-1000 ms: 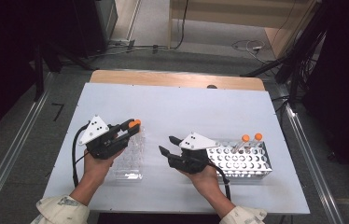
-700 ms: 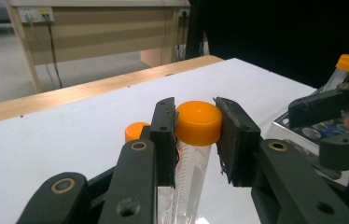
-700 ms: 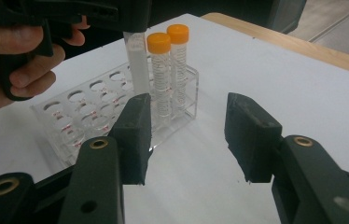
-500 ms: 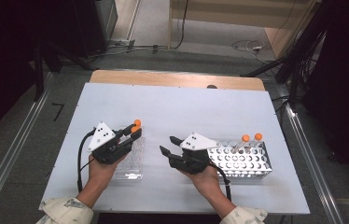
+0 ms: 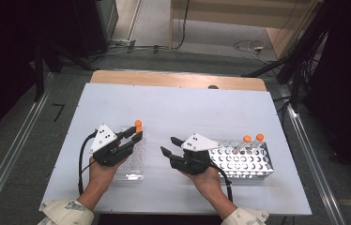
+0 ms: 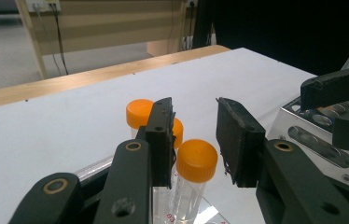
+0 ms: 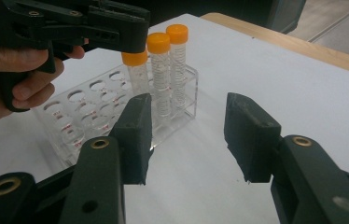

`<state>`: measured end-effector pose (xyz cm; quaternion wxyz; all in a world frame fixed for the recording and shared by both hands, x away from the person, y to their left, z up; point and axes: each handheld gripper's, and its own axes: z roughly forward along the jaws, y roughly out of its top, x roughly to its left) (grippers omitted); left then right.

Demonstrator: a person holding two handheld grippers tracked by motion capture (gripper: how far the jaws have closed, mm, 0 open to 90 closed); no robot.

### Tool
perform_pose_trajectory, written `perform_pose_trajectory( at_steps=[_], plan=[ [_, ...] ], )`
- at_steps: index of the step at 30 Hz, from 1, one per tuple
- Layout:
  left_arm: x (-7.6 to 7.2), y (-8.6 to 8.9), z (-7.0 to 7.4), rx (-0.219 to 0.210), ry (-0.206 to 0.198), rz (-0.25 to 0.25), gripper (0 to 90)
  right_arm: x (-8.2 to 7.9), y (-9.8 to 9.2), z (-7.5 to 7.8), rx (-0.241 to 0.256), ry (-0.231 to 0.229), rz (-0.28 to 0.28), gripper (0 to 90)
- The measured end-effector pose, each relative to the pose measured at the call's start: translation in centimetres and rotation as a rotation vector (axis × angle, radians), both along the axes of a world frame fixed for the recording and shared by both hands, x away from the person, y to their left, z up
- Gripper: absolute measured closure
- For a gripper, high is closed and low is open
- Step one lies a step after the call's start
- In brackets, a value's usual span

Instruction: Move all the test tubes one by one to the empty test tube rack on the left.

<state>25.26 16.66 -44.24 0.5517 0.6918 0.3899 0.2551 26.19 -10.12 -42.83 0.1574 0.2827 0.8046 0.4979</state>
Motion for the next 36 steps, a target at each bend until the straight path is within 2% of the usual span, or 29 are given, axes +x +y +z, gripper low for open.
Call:
perform_pose_trajectory(
  at_steps=[6, 15, 26, 36],
  plan=[
    [0.0, 0.1, 0.1, -0.013, -0.004, -0.011, 61.4, 0.0, -0.1, 0.0, 0.002, 0.000, -0.004, 50.0],
    [-0.1, 0.1, 0.5, -0.042, -0.009, -0.013, 44.5, 0.1, -1.3, 0.3, 0.011, -0.005, -0.035, 46.6],
    [-0.2, 0.8, 1.1, -0.053, -0.025, 0.053, 29.0, 0.4, -5.4, 1.0, 0.022, -0.027, -0.137, 42.5],
    [-0.1, 1.0, 1.0, -0.050, -0.034, 0.075, 23.2, -0.2, -9.7, 1.5, 0.029, -0.045, -0.235, 42.2]
  ],
)
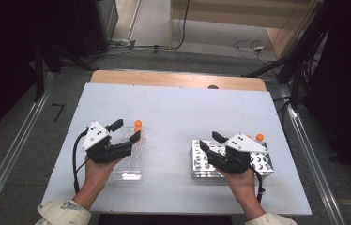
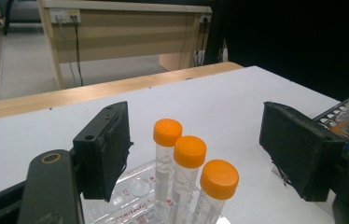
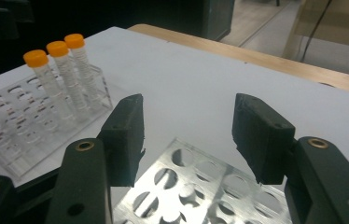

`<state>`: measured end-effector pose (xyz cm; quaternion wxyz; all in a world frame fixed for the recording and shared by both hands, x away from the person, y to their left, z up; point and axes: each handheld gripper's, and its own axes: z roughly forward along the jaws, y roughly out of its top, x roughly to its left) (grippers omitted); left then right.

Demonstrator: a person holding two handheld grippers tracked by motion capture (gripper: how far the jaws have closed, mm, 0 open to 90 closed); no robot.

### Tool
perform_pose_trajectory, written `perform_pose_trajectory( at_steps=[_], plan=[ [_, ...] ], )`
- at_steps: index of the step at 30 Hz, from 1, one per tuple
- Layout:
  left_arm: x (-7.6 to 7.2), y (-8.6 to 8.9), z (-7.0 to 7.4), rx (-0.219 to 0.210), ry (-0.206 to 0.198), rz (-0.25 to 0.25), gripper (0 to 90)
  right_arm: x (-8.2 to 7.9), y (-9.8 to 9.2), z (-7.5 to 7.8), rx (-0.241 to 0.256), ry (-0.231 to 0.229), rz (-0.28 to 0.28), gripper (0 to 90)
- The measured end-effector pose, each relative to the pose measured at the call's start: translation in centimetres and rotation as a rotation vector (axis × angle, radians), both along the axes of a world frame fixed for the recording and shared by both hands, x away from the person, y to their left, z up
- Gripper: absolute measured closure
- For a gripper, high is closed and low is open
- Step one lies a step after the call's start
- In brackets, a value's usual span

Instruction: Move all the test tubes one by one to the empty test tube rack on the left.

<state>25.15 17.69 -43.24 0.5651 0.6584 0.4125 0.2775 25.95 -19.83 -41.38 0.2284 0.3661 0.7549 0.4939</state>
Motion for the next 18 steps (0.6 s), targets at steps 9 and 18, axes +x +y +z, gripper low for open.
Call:
perform_pose_trajectory(
  at_steps=[9, 18],
  plan=[
    [0.0, 0.0, 0.0, -0.002, -0.002, 0.005, 23.1, -0.7, -3.1, 0.0, -0.001, -0.011, -0.073, 42.2],
    [-0.1, 0.0, 0.0, 0.004, -0.009, 0.012, 21.8, -1.3, -5.2, -0.2, 0.006, -0.010, -0.119, 42.3]
  ],
)
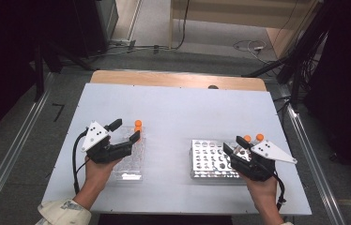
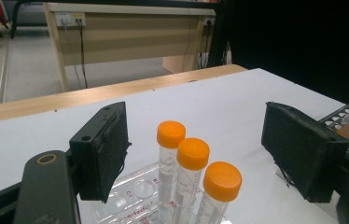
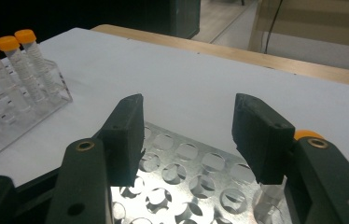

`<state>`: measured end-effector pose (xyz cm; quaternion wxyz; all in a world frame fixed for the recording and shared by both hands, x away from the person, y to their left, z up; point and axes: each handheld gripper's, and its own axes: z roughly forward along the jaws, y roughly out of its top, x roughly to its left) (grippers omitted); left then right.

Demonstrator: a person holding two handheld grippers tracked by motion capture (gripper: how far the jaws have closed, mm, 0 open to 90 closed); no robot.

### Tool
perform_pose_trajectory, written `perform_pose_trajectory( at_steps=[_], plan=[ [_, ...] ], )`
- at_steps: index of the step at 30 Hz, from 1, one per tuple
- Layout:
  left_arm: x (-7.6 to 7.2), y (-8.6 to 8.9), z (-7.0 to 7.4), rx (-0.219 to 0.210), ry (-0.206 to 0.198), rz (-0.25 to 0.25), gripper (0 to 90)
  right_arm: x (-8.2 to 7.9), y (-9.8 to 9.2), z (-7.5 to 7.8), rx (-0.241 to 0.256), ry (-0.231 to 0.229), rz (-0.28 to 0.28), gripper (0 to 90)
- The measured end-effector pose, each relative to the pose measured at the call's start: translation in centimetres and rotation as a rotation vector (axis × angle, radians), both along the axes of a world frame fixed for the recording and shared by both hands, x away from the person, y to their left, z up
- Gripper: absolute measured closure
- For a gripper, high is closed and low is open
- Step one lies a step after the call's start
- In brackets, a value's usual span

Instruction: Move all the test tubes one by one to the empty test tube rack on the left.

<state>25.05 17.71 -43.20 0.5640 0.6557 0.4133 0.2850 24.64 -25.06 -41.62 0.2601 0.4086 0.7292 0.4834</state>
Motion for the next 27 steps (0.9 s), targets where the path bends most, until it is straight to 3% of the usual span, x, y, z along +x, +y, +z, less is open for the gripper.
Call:
perform_pose_trajectory(
  at_steps=[5, 9, 12, 17, 27],
  plan=[
    [0.0, 0.0, 0.0, -0.001, 0.000, 0.002, 20.9, -0.4, -0.7, -0.4, -0.004, -0.004, -0.016, 38.1],
    [0.0, 0.0, 0.0, 0.000, 0.000, 0.001, 20.9, -1.0, -1.2, -0.9, -0.026, -0.052, -0.042, 33.2],
    [0.0, 0.0, 0.0, -0.002, -0.001, 0.000, 21.0, -1.2, -1.8, -1.4, -0.014, -0.072, -0.069, 33.2],
    [-0.1, -0.1, 0.0, -0.003, -0.002, 0.001, 21.0, -0.7, -2.7, -2.5, 0.025, -0.025, -0.114, 35.9],
    [0.0, 0.0, 0.0, -0.004, -0.001, -0.001, 21.0, 0.8, -3.4, -3.9, 0.003, 0.006, -0.185, 42.9]
  ],
)
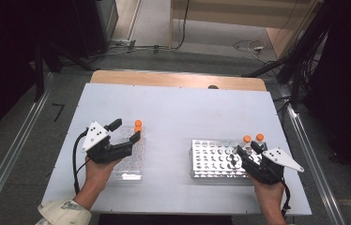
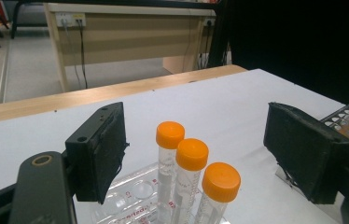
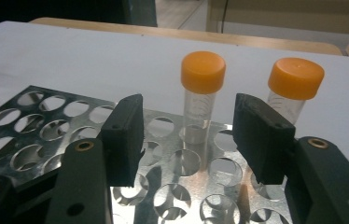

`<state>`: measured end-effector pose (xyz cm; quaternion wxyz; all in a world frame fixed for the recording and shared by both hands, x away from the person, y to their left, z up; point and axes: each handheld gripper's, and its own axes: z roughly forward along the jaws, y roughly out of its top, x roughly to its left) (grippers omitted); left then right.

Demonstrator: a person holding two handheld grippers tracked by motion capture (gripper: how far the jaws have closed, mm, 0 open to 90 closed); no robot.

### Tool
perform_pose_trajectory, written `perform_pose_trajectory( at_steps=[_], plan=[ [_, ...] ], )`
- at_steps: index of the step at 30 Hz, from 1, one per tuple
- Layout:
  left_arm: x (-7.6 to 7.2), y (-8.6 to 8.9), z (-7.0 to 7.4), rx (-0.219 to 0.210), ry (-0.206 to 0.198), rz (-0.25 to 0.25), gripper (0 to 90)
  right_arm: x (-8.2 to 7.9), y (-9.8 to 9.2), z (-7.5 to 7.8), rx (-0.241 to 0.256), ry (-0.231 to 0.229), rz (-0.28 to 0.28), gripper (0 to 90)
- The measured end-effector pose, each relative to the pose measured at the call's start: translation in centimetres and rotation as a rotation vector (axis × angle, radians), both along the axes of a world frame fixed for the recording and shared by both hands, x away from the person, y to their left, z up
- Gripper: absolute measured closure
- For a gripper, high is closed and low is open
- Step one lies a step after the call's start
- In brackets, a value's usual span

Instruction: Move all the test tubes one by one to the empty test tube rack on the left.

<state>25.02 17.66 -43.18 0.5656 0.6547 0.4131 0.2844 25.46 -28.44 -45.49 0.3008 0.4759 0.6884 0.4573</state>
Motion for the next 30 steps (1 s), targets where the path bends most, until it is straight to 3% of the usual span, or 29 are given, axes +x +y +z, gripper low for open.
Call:
perform_pose_trajectory(
  at_steps=[14, 30],
  plan=[
    [0.0, -0.1, 0.0, 0.001, 0.001, 0.000, 21.2, 1.1, 0.4, -0.7, -0.018, 0.030, -0.019, 60.8],
    [0.0, 0.0, -0.1, -0.004, 0.003, -0.002, 21.3, 1.5, 0.7, -0.9, -0.022, 0.050, -0.023, 71.6]
  ],
)
